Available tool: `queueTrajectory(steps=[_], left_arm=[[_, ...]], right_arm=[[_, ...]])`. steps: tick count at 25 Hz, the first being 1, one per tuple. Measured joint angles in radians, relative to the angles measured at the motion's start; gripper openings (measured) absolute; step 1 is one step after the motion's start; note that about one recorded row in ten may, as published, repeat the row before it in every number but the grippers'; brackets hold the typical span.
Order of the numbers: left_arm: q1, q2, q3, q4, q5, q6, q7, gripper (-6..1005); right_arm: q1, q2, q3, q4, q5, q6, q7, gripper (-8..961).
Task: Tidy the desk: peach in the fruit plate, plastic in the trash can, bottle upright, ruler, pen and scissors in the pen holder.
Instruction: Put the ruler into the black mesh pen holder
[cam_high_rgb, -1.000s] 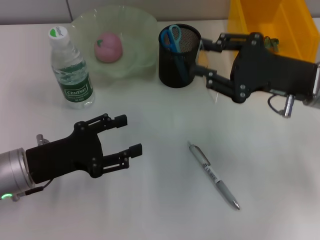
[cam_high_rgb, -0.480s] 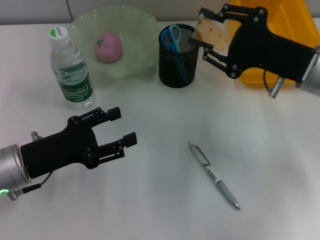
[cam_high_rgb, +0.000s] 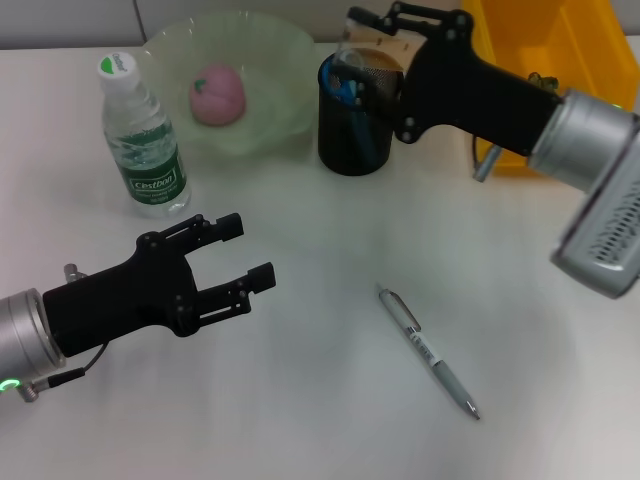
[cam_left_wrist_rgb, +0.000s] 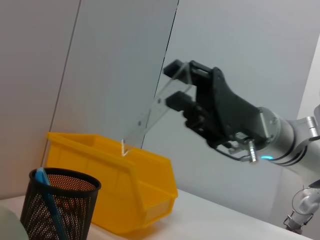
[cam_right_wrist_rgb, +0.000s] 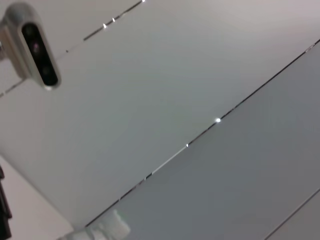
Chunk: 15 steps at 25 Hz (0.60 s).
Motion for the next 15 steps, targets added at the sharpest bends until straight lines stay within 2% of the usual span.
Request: queueTrajectory(steps=[9,15], left_arm=[[0.001,0.000,0.002,-0.001,0.000,0.005,0.006,785],[0.002,0.000,0.007,-0.001,0.000,0.010,0.007,785]], right_arm=[[0.095,0.001,0.000,0.111,0.001,0.136,-0.051,428],[0.128,0.001,0.000,0.148,0.001,0.180,-0.070,434]])
